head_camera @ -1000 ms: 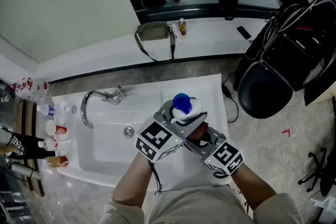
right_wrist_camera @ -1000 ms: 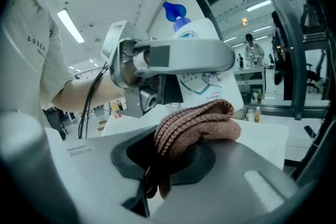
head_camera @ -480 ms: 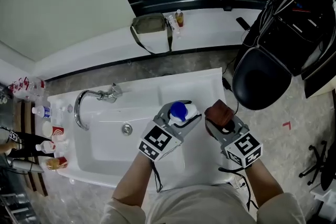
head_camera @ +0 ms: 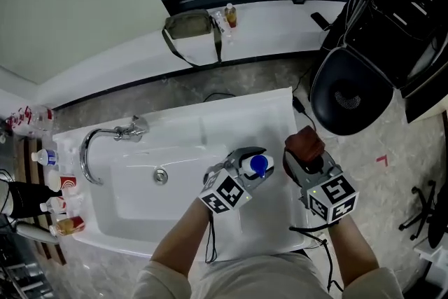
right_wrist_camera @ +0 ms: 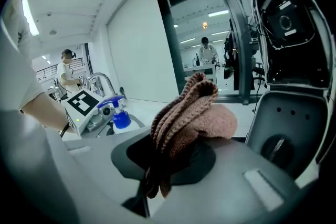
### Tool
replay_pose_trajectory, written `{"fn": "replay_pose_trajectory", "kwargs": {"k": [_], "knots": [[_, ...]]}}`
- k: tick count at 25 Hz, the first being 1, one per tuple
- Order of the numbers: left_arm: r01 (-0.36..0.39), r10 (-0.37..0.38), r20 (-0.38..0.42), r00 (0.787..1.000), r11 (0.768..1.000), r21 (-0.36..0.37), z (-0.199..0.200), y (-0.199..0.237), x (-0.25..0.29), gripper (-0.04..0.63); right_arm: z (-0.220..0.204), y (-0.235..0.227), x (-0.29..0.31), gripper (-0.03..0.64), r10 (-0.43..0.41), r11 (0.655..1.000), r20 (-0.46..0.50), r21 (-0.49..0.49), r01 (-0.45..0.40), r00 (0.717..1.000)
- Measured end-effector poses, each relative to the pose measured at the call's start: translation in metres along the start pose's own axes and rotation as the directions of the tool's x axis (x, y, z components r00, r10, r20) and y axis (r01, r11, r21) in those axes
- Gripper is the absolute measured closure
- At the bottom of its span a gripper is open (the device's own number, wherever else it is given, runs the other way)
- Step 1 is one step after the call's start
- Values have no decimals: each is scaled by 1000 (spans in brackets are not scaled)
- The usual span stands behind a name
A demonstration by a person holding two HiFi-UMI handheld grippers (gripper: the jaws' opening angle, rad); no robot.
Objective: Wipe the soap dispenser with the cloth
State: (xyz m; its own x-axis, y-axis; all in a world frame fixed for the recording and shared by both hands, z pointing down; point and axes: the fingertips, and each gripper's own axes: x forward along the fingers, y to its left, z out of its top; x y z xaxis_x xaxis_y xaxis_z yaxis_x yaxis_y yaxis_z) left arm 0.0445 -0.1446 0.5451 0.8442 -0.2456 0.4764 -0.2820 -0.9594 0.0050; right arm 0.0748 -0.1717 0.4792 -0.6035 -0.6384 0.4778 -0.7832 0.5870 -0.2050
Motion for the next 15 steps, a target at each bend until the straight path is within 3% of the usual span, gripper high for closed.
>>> {"fn": "replay_pose_trajectory", "kwargs": {"k": [8, 12, 15], "knots": [[13, -12, 84, 996, 1000, -10, -2, 4, 6, 393, -17, -1, 6, 535, -1, 999, -19, 51, 2, 1000], [52, -55, 92, 994, 998, 36, -5, -1, 7, 393, -22, 2, 10, 535, 3, 998, -21, 62, -1, 1000], [39, -45, 76, 996, 996, 77, -2, -3, 6, 391, -24, 3, 9, 535, 1, 998, -22, 64, 0, 1000]]}}
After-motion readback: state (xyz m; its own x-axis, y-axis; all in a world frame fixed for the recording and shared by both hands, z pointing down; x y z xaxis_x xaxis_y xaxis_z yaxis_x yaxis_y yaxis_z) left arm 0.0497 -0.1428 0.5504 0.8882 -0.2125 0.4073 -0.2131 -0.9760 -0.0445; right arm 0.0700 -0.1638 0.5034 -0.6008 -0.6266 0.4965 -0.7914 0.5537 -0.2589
